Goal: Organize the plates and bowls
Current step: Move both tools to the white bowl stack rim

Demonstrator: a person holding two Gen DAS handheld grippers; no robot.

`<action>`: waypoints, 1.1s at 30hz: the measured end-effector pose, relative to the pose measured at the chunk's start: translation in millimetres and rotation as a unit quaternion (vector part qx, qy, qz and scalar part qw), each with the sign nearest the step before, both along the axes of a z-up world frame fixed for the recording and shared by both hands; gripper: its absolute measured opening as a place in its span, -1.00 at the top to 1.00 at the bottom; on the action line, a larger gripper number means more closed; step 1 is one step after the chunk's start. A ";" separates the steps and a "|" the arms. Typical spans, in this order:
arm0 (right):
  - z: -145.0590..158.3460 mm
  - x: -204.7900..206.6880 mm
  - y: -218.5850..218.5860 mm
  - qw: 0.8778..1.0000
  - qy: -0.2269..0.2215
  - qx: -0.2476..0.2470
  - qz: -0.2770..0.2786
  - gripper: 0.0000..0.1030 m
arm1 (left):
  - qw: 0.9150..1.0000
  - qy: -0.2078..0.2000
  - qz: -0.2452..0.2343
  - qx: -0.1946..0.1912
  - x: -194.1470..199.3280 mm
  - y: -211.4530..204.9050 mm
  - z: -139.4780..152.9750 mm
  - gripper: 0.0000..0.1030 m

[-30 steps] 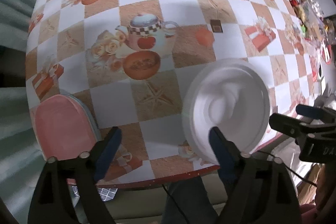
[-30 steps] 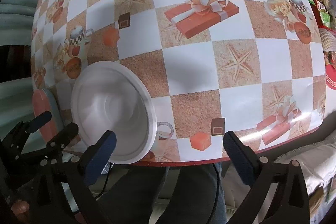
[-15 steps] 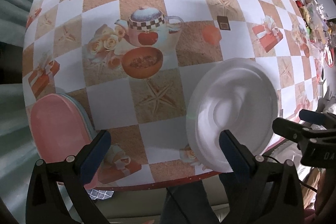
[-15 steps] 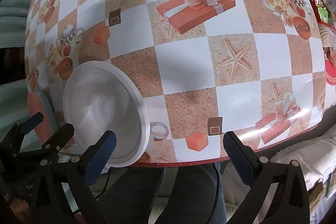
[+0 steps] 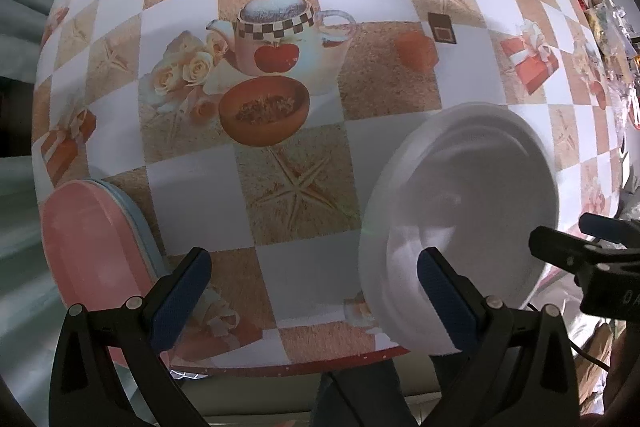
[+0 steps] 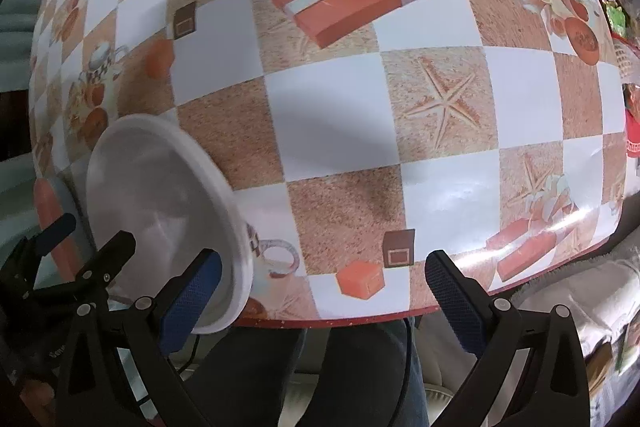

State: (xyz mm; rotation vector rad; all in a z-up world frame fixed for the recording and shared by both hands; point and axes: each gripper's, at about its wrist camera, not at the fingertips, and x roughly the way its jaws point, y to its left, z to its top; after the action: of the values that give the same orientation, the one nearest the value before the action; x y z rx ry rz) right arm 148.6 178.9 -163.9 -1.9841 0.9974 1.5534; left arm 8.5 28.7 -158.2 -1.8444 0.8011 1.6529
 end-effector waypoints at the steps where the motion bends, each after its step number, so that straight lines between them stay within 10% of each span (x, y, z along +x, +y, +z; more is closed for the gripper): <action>1: -1.6 -1.7 1.1 1.000 0.002 -0.001 0.000 -0.99 | 1.000 0.003 0.001 0.001 -1.0 0.1 -1.2 -0.99; 33: -37.9 -17.0 -19.1 0.999 0.015 0.017 0.035 -1.00 | 1.000 0.004 0.000 0.026 -2.9 -1.2 -48.6 -1.00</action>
State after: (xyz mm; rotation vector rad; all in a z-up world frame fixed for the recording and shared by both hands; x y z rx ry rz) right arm 131.6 159.8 -201.7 -1.9974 0.9164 1.6311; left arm 5.7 27.5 -206.9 -1.8019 0.7551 1.6668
